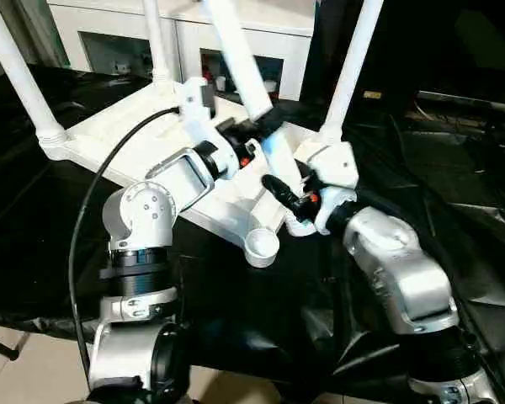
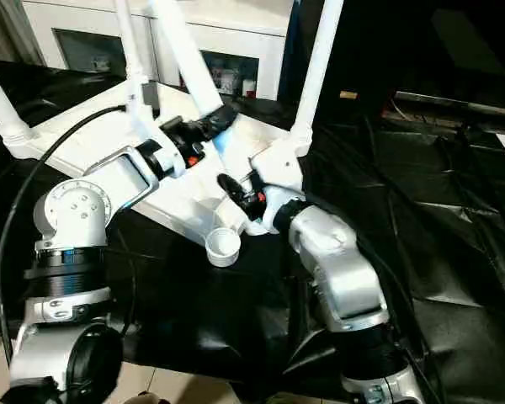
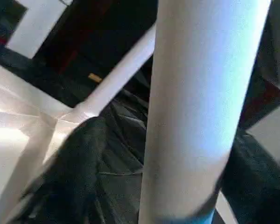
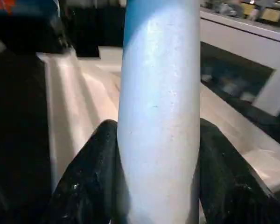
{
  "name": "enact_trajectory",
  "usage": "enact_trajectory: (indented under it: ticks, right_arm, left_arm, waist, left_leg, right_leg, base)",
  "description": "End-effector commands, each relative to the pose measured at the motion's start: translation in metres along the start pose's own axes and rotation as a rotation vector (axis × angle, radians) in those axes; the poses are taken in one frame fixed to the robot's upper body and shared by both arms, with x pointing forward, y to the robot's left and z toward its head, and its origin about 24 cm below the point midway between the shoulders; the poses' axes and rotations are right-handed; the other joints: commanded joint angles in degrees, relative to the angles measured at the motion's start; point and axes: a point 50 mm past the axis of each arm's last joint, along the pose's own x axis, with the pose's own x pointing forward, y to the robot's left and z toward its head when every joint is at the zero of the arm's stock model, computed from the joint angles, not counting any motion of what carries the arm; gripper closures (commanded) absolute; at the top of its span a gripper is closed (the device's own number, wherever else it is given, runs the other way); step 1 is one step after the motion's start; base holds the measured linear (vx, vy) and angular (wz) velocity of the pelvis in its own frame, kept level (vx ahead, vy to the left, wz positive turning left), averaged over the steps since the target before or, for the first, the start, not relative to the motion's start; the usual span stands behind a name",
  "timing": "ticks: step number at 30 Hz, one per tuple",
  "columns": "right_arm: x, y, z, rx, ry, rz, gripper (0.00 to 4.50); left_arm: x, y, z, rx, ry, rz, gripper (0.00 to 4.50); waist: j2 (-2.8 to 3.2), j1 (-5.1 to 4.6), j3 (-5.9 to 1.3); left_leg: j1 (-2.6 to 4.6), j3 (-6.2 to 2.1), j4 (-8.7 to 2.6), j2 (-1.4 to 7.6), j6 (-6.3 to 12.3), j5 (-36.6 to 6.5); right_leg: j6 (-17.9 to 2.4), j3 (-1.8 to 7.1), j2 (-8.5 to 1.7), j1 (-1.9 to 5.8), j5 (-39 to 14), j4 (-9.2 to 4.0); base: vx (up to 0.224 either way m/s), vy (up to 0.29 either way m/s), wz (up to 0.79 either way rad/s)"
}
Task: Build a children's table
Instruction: Pick table leg
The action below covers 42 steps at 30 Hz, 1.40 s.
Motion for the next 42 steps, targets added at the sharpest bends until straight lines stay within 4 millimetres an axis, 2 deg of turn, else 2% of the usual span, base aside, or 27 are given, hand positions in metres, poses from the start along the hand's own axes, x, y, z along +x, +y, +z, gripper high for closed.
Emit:
enact_trajectory:
  ticks: [1, 4, 7, 9, 11, 13, 15, 16, 22, 24, 26, 27, 28, 29, 30, 32, 35, 36, 37, 38, 39, 40, 41, 42]
  right_arm:
    - [0.002, 0.0, 0.006, -0.065, -0.02, -0.029, 2.64]
    - [0.009, 0.008, 0.005, -0.182, -0.011, -0.034, 2.64]
    - [0.013, 0.011, 0.005, -0.217, -0.018, -0.036, 2.64]
    - [0.014, 0.011, 0.005, -0.22, -0.019, -0.042, 2.64]
    - [0.015, 0.009, 0.006, -0.217, -0.017, -0.071, 2.64]
    - [0.014, 0.007, 0.005, -0.219, -0.011, -0.103, 2.64]
    - [0.014, 0.006, 0.005, -0.216, -0.013, -0.116, 2.64]
    - [0.014, 0.006, 0.005, -0.215, -0.016, -0.117, 2.64]
    - [0.016, 0.009, 0.006, -0.227, -0.04, -0.139, 2.64]
    - [0.016, 0.008, 0.006, -0.232, -0.045, -0.148, 2.08]
    - [0.014, 0.013, 0.01, -0.127, -0.091, -0.077, 1.93]
    - [0.013, 0.015, 0.01, -0.103, -0.097, -0.06, 1.87]
    - [0.01, 0.015, 0.011, -0.07, -0.1, -0.035, 1.75]
    - [0.005, 0.013, 0.011, -0.045, -0.102, -0.012, 1.62]
    - [0.003, 0.012, 0.011, -0.037, -0.102, -0.005, 1.53]
    - [-0.006, 0.008, 0.012, -0.002, -0.093, 0.055, 1.49]
    - [-0.024, -0.004, 0.014, 0.022, -0.096, 0.165, 1.49]
    - [-0.024, -0.004, 0.014, 0.022, -0.096, 0.165, 1.49]
    - [-0.031, -0.012, 0.016, 0.035, -0.101, 0.174, 1.49]
    - [-0.041, -0.026, 0.028, 0.126, -0.165, 0.2, 1.49]
    - [-0.041, -0.027, 0.029, 0.132, -0.17, 0.199, 1.49]
    - [-0.044, -0.038, 0.035, 0.216, -0.231, 0.181, 1.21]
    - [-0.044, -0.041, 0.036, 0.271, -0.258, 0.181, 1.21]
    - [-0.044, -0.043, 0.037, 0.306, -0.273, 0.186, 1.14]
  left_arm:
    - [0.004, -0.003, 0.001, 0.007, -0.004, 0.028, 1.22]
    - [0.007, -0.003, -0.003, -0.004, -0.012, 0.034, 1.33]
    - [0.009, -0.003, -0.005, -0.017, -0.014, 0.037, 1.73]
    - [0.01, -0.003, -0.005, -0.017, -0.015, 0.044, 1.77]
    - [0.01, -0.001, -0.004, -0.025, -0.03, 0.074, 2.12]
    - [0.008, 0.002, -0.002, -0.041, -0.052, 0.11, 2.2]
    - [0.006, 0.003, -0.001, -0.045, -0.058, 0.116, 2.31]
    - [0.006, 0.003, -0.001, -0.042, -0.06, 0.117, 2.53]
    - [0.004, 0.001, -0.002, -0.052, -0.078, 0.115, 2.65]
    - [0.004, 0.001, -0.002, -0.053, -0.081, 0.115, 2.65]
    - [0.0, -0.001, -0.002, -0.034, -0.088, 0.112, 2.65]
    - [-0.001, -0.001, -0.001, -0.029, -0.09, 0.114, 2.65]
    - [-0.005, 0.0, 0.0, -0.013, -0.092, 0.12, 2.65]
    - [-0.009, 0.001, 0.001, 0.013, -0.089, 0.128, 2.65]
    - [-0.011, 0.002, 0.001, 0.025, -0.086, 0.131, 2.65]
    - [-0.016, 0.0, 0.002, 0.074, -0.078, 0.124, 2.65]
    - [-0.024, -0.002, 0.001, 0.146, -0.051, 0.106, 2.65]
    - [-0.024, -0.002, 0.001, 0.146, -0.051, 0.106, 2.65]
    - [-0.026, -0.005, 0.002, 0.181, -0.038, 0.091, 2.65]
    - [-0.029, -0.015, 0.008, 0.23, -0.024, -0.01, 2.65]
    - [-0.029, -0.015, 0.008, 0.231, -0.023, -0.017, 2.65]
    - [-0.032, -0.019, 0.009, 0.233, -0.006, -0.104, 2.65]
    - [-0.033, -0.018, 0.008, 0.244, 0.012, -0.143, 2.65]
    - [-0.035, -0.016, 0.008, 0.254, 0.025, -0.163, 2.65]
  waist:
    - [0.11, -0.18, -4.18]
    - [0.16, -0.43, -4.12]
    - [0.08, -0.73, -4.0]
    - [0.1, -0.83, -4.06]
    - [0.13, -0.99, -4.15]
    - [0.15, -1.07, -4.16]
    - [0.13, -1.11, -4.21]
    - [0.3, -1.17, -4.17]
    - [0.13, -1.34, -4.11]
    - [0.17, -1.32, -4.13]
    - [0.13, -1.39, -4.1]
    - [0.43, -1.36, -4.13]
    - [1.54, -1.18, -4.14]
    - [1.1, -1.38, -4.14]
    - [1.58, -1.23, -4.17]
    - [1.59, -1.0, -4.24]
    - [1.8, -0.54, -3.98]
    - [1.78, -0.45, -3.99]
    - [2.37, -0.39, -3.92]
    - [0.93, -0.4, -3.97]
    - [1.41, -0.08, -4.06]
    - [1.99, 0.07, -3.91]
    - [0.38, -0.34, -3.92]
    - [1.84, 0.1, -3.98]
  left_leg:
    - [0.37, 0.1, -3.46, 0.22, -0.51, -9.6]
    - [0.33, 0.11, -3.44, 0.17, -0.42, -10.5]
    - [0.34, 0.11, -3.46, 0.09, -0.43, -11.7]
    - [0.34, 0.06, -3.46, 0.14, -0.33, -11.7]
    - [0.28, 0.04, -3.42, 0.19, -0.14, -10.9]
    - [0.3, 0.08, -3.35, 0.17, -0.02, -10.7]
    - [0.22, 0.09, -3.31, 0.12, 0.34, -10.5]
    - [0.27, 0.07, -3.32, 0.14, 0.43, -10.6]
    - [0.31, 0.07, -3.34, 0.17, 0.22, -11.7]
    - [0.28, 0.06, -3.34, 0.22, 0.18, -11.4]
    - [0.23, 0.05, -3.33, 0.21, 0.44, -11.6]
    - [0.27, 0.04, -3.33, 0.2, 0.71, -11.8]
    - [0.42, -0.12, -3.4, 0.31, 0.63, -11.8]
    - [0.45, 0.01, -3.45, 0.37, 0.85, -12.1]
    - [0.46, -0.15, -3.42, 0.41, 0.81, -12.1]
    - [0.53, -0.19, -3.44, 0.51, 1.05, -11.8]
    - [0.53, -0.17, -3.47, 0.55, 0.82, -12.8]
    - [0.53, -0.13, -3.44, 0.54, 0.77, -12.8]
    - [0.51, -0.19, -3.55, 0.41, 0.56, -13.4]
    - [0.57, 0.02, -3.41, 0.13, 1.25, -13.6]
    - [0.54, -0.14, -3.35, 0.23, 1.21, -12.9]
    - [0.56, -0.1, -3.35, 0.19, 1.19, -12.6]
    - [0.33, 0.14, -3.31, 0.21, 1.21, -12.2]
    - [0.46, -0.12, -3.43, 0.18, 0.81, -11.4]
  right_leg:
    - [-7.2, 2.08, -2.82, 3.29, -11.6, -4.27]
    - [-6.7, 2.05, -2.77, 3.2, -13.0, -4.47]
    - [-6.1, 2.05, -2.7, 3.09, -14.8, -4.63]
    - [-6.1, 2.06, -2.7, 3.13, -14.1, -4.54]
    - [-7.0, 2.1, -2.68, 3.18, -11.7, -4.29]
    - [-7.5, 2.12, -2.62, 3.29, -10.4, -4.14]
    - [-7.5, 2.09, -2.72, 3.37, -10.5, -4.17]
    - [-7.5, 2.07, -2.69, 3.3, -10.8, -4.21]
    - [-7.3, 2.04, -2.68, 3.21, -12.3, -4.34]
    - [-7.3, 2.04, -2.74, 3.18, -12.2, -4.31]
    - [-7.4, 2.06, -2.74, 3.28, -11.7, -4.21]
    - [-7.4, 2.05, -2.69, 3.24, -11.5, -4.26]
    - [-7.8, 2.03, -2.7, 3.11, -10.5, -4.08]
    - [-7.8, 2.01, -2.51, 3.13, -10.0, -4.35]
    - [-8.2, 2.0, -2.54, 3.29, -9.0, -4.01]
    - [-9.0, 1.99, -2.52, 3.47, -6.9, -3.85]
    - [-8.8, 2.01, -2.59, 3.54, -9.4, -4.11]
    - [-8.8, 2.03, -2.63, 3.46, -9.7, -4.14]
    - [-8.7, 1.96, -2.58, 3.44, -10.6, -4.38]
    - [-8.1, 1.93, -2.5, 3.58, -12.7, -4.53]
    - [-8.1, 2.0, -2.78, 3.5, -13.3, -4.19]
    - [-8.1, 1.99, -2.86, 3.1, -14.8, -4.47]
    - [-7.9, 1.96, -2.66, 3.15, -15.3, -4.68]
    - [-8.1, 1.93, -2.82, 3.01, -15.6, -4.27]
  base:
    - [0.0, 0.0, 0.0]
    - [0.0, 0.0, 0.0]
    - [0.0, 0.0, 0.0]
    - [0.0, 0.0, 0.0]
    - [0.0, 0.0, 0.0]
    - [0.0, 0.0, 0.0]
    - [0.0, 0.0, 0.0]
    - [0.0, 0.0, 0.0]
    - [0.0, 0.0, 0.0]
    - [0.0, 0.0, 0.0]
    - [0.0, 0.0, 0.0]
    - [0.0, 0.0, 0.0]
    - [0.0, 0.0, 0.0]
    - [0.0, 0.0, 0.0]
    - [0.0, 0.0, 0.0]
    - [0.0, 0.0, 0.0]
    - [0.0, 0.0, 0.0]
    - [0.0, 0.0, 0.0]
    - [0.0, 0.0, 0.0]
    - [0.0, 0.0, 0.0]
    - [0.0, 0.0, 0.0]
    - [0.0, 0.0, 0.0]
    - [0.0, 0.0, 0.0]
    - [0.0, 0.0, 0.0]
